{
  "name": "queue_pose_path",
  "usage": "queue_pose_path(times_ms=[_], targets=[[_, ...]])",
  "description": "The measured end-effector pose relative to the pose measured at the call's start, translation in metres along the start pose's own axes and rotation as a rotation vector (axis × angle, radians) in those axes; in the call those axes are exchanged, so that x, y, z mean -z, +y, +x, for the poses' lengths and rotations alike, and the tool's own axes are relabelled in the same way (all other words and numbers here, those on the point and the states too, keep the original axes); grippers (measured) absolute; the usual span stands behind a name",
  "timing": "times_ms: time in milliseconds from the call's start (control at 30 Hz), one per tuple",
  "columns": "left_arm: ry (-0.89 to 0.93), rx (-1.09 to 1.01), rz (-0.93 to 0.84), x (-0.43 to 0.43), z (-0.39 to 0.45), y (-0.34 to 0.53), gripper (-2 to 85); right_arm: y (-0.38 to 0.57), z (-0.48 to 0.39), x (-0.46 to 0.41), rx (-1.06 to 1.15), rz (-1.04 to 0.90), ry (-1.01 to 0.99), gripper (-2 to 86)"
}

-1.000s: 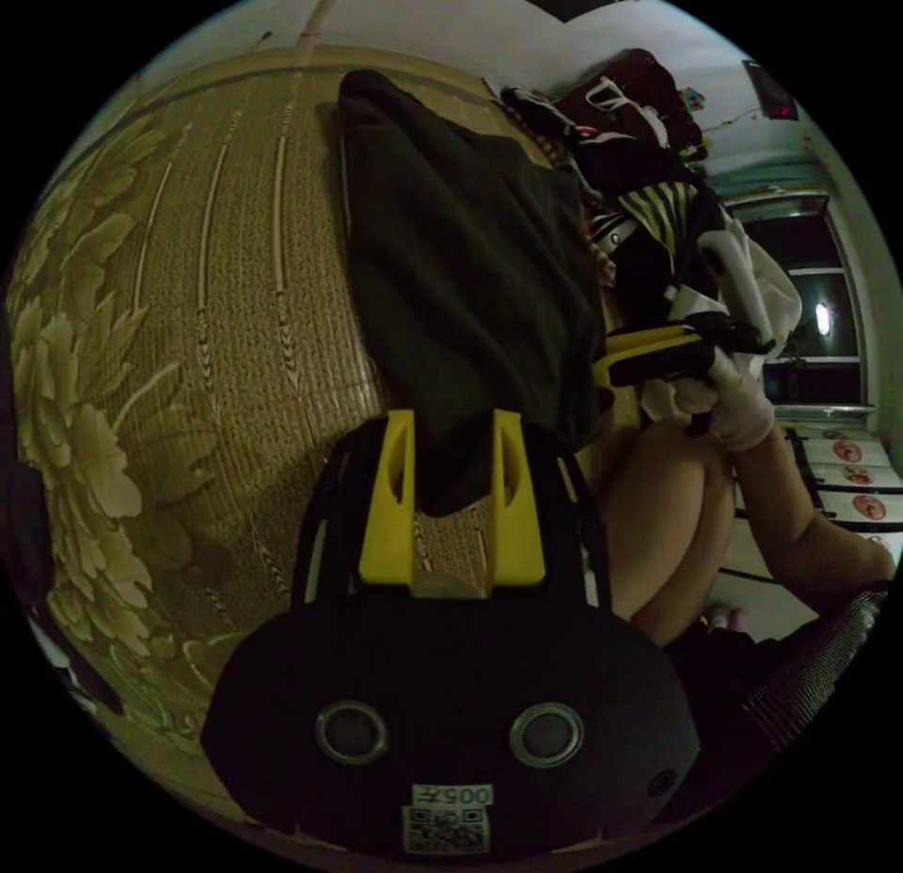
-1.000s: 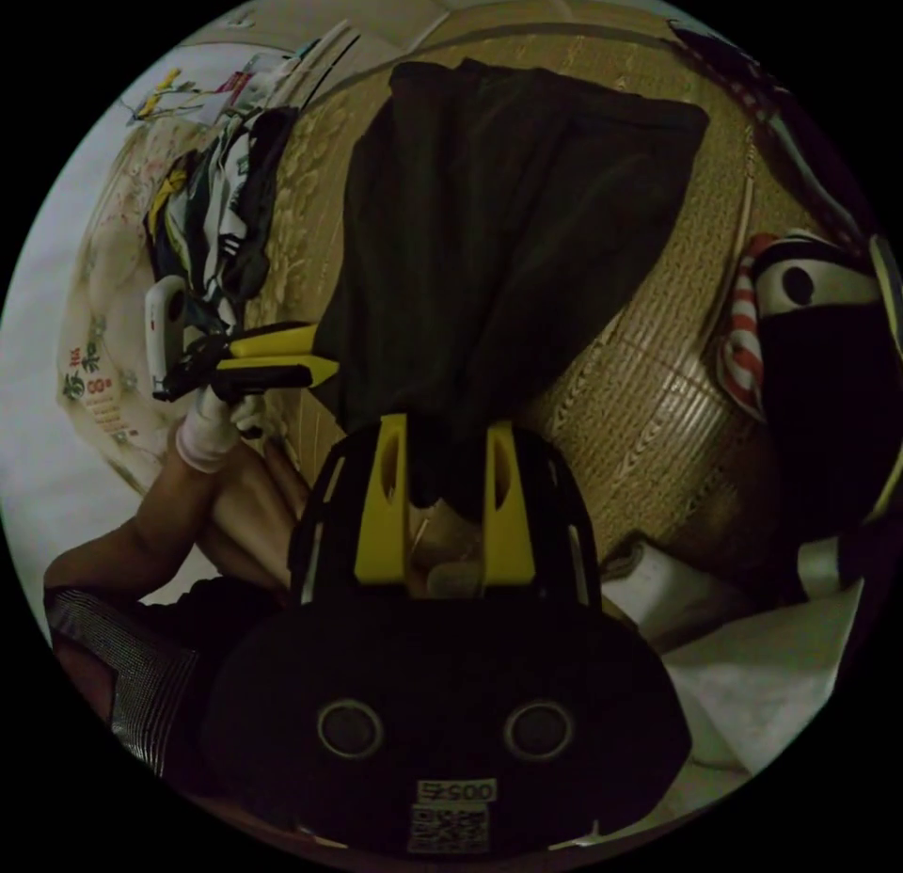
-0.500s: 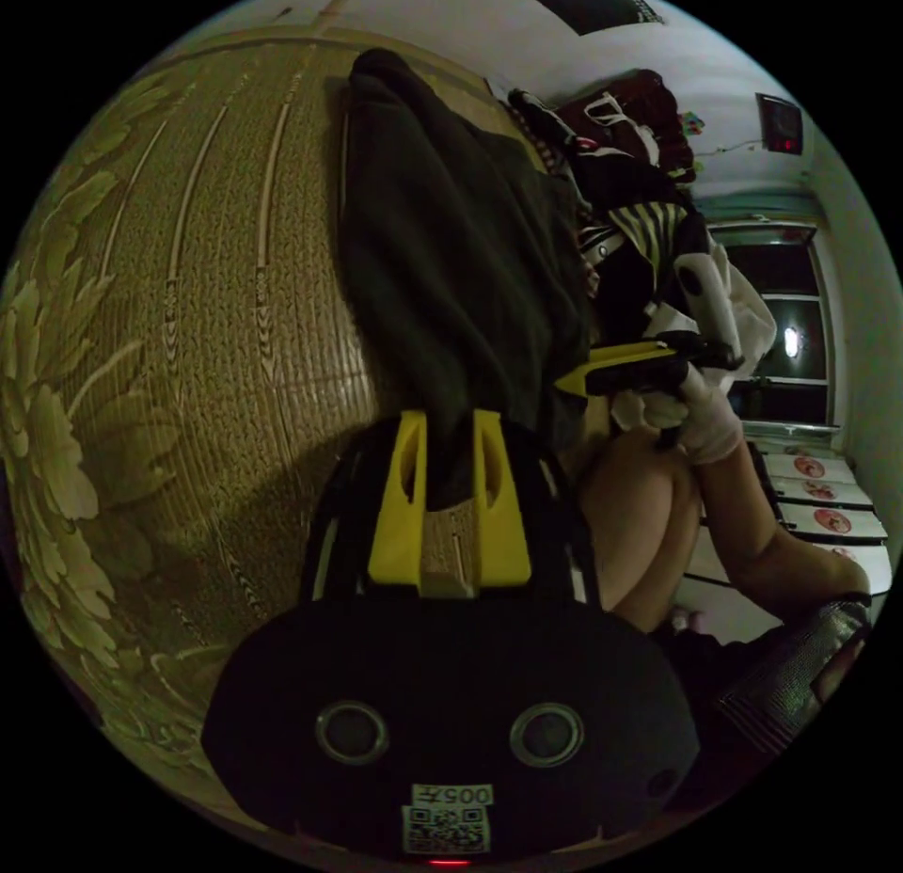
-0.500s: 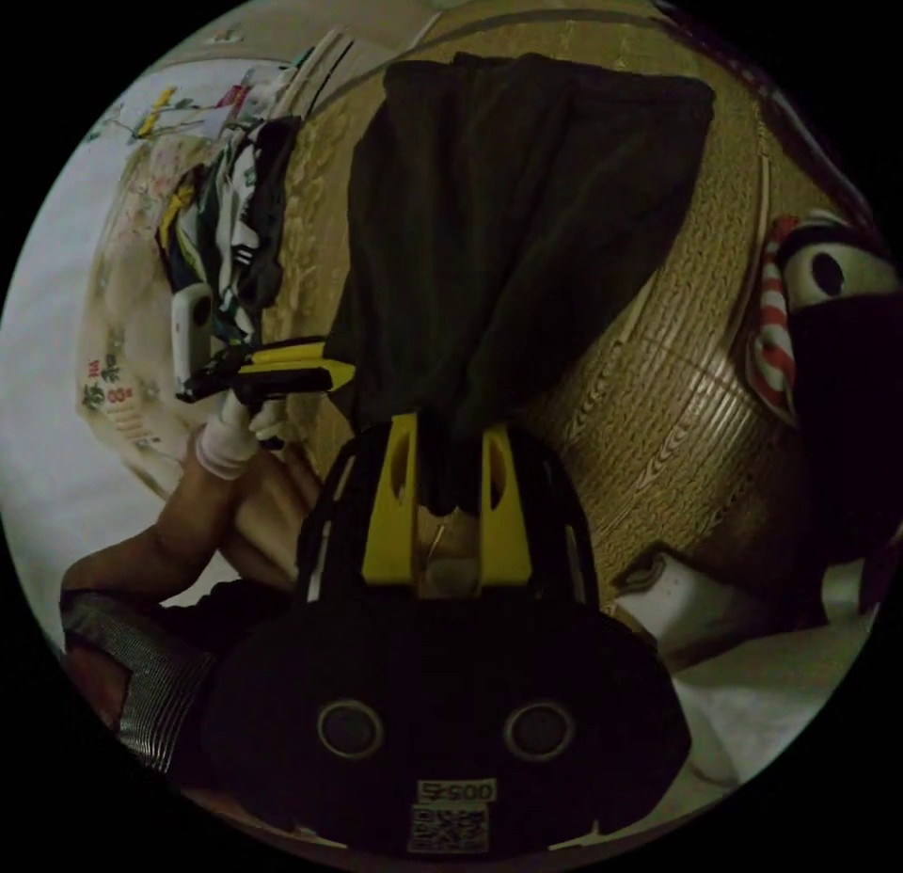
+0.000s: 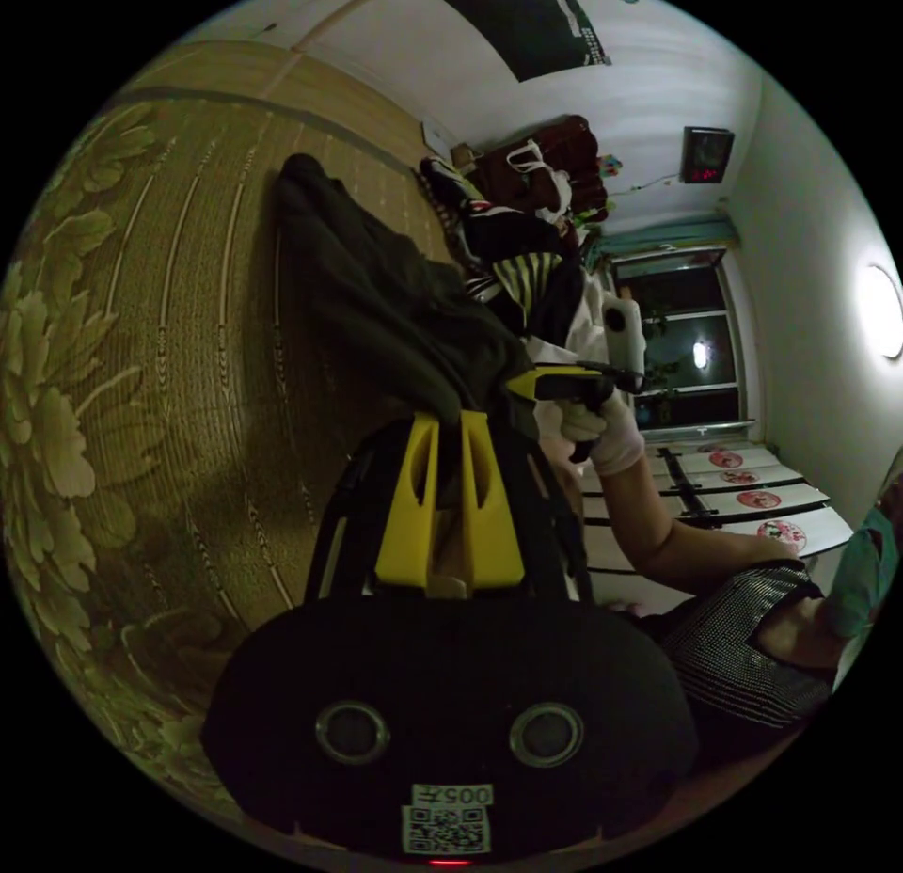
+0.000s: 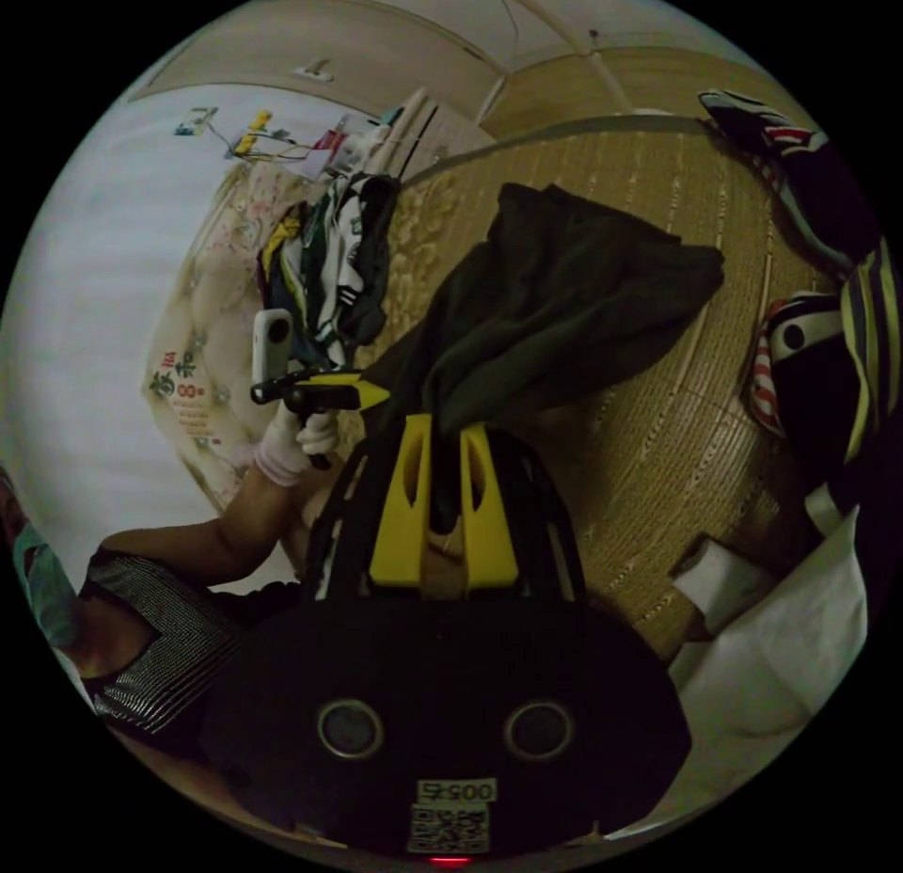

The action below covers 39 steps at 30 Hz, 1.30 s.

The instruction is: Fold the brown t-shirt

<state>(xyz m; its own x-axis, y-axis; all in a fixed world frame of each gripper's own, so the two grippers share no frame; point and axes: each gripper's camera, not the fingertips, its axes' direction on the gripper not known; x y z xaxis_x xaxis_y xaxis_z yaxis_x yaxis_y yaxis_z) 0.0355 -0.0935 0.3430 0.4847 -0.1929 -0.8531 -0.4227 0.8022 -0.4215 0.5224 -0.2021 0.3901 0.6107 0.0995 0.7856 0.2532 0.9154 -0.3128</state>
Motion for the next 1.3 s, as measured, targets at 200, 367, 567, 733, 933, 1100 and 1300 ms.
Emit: queue_pose_path(times_ms=[200,367,567,733,933,1100,1300], targets=[[0.07,-0.034,0.109,0.016,0.046,0.001,5.0,-0.017,-0.018,0.031,0.042,0.063,-0.058,0.9],[0.052,-0.128,0.145,0.02,0.112,-0.008,5.0,-0.02,-0.038,0.068,0.1,0.163,-0.094,0.9],[-0.008,-0.278,0.038,-0.037,0.214,-0.033,5.0,0.001,-0.028,0.11,0.091,0.277,-0.145,0.9],[0.091,-0.507,-0.069,-0.122,0.333,-0.046,5.0,0.068,-0.022,0.198,0.104,0.483,-0.117,0.8],[0.304,-0.786,-0.251,-0.277,0.5,-0.04,5.0,0.21,-0.025,0.316,-0.009,0.774,0.132,0.8],[0.428,-0.891,-0.548,-0.454,0.609,0.008,5.0,0.324,-0.02,0.346,-0.312,0.867,0.362,0.8],[0.093,-0.965,-0.954,-0.663,0.635,0.108,5.0,0.417,0.033,0.287,-0.749,0.885,0.334,0.9]])
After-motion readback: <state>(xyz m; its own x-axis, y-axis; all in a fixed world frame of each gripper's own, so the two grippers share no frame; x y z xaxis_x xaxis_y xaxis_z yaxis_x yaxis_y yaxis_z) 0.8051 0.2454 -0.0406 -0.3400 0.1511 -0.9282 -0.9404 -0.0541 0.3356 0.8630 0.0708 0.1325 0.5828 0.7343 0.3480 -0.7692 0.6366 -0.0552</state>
